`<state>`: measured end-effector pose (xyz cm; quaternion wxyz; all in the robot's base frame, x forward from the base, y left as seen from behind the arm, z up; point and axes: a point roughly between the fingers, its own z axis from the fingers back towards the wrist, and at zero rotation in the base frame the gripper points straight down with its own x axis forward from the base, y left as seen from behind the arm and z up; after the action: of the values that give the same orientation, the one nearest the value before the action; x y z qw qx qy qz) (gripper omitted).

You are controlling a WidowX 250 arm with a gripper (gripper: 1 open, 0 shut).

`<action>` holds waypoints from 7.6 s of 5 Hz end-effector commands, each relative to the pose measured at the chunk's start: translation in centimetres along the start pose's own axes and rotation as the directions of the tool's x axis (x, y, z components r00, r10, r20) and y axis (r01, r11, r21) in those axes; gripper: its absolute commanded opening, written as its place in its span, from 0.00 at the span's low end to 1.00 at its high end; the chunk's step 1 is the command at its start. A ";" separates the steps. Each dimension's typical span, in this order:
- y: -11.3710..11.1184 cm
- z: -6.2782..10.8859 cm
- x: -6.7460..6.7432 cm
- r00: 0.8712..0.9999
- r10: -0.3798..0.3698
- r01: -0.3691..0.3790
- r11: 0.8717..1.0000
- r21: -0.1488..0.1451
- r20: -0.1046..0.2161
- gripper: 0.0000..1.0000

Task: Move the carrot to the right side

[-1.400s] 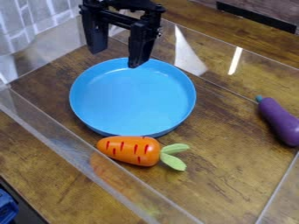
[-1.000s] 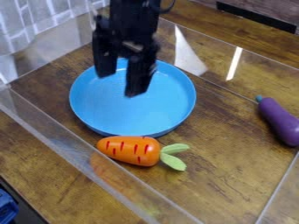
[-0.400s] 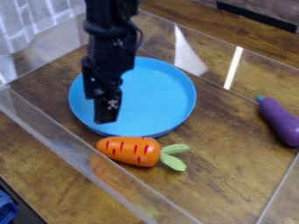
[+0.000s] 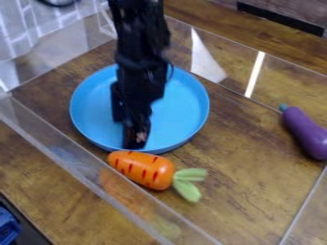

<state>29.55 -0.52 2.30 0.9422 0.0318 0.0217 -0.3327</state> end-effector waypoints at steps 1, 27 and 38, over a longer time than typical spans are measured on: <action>-0.8 0.0 0.6 1.000 0.021 -0.021 1.000 0.020 -0.001 1.00; -8.1 0.1 6.0 0.955 -0.167 0.173 0.985 -0.004 0.246 1.00; -8.5 0.2 10.1 0.973 0.058 -0.052 0.998 -0.034 0.222 1.00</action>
<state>32.25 -13.67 2.07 0.9482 -0.0198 -0.0893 -0.3041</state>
